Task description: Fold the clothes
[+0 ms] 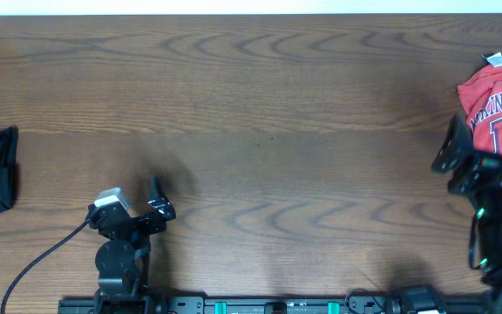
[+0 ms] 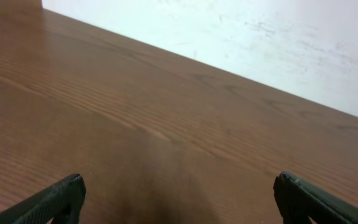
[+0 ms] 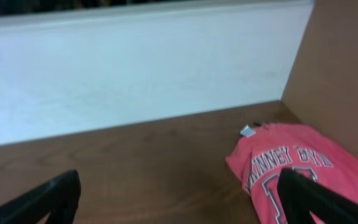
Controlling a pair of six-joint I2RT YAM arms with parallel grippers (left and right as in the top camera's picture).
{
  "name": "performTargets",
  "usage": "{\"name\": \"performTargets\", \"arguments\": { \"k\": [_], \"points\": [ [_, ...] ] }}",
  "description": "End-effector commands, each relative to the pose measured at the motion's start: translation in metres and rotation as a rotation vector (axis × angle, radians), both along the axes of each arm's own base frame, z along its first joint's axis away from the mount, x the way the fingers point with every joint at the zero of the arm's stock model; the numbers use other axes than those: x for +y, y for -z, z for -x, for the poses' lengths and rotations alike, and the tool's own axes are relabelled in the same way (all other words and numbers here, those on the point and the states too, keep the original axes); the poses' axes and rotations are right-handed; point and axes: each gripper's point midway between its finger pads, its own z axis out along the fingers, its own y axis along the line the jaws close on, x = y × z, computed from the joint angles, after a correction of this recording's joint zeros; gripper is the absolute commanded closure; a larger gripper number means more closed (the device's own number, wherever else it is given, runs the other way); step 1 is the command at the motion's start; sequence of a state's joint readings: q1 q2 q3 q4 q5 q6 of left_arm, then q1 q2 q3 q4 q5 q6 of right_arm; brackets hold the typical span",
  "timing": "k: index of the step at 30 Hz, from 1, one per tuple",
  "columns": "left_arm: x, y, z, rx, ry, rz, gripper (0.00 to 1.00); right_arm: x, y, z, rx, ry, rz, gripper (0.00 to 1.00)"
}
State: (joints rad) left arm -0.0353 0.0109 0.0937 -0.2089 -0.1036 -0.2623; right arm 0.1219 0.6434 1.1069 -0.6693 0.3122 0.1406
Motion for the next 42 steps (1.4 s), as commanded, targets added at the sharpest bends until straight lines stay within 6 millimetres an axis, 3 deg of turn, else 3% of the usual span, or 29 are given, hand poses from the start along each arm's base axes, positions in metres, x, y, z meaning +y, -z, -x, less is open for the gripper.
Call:
{"name": "performTargets", "arguments": {
  "k": [1,10,18,32,36,42],
  "points": [
    [0.002,0.014,0.000,0.029,-0.009,0.000,0.02,0.002,0.029,0.006,-0.019,-0.028,-0.003,0.01],
    [0.002,0.014,0.000,0.029,-0.009,0.000,0.02,0.015,0.095,0.015,-0.150,-0.122,-0.034,0.01],
    [0.002,0.014,0.000,0.029,-0.009,0.000,0.02,0.009,0.145,0.019,-0.210,-0.094,-0.131,0.01],
    [0.002,0.014,0.000,0.029,-0.009,0.000,0.02,0.013,0.221,0.001,-0.079,-0.112,-0.142,0.01],
    [0.002,0.014,0.000,0.029,-0.009,0.000,0.02,0.016,0.236,-0.001,-0.050,-0.127,-0.147,0.01],
    [0.002,0.014,0.000,0.029,-0.009,0.000,0.02,0.018,0.236,-0.001,-0.048,-0.141,-0.144,0.01]
  ]
}}
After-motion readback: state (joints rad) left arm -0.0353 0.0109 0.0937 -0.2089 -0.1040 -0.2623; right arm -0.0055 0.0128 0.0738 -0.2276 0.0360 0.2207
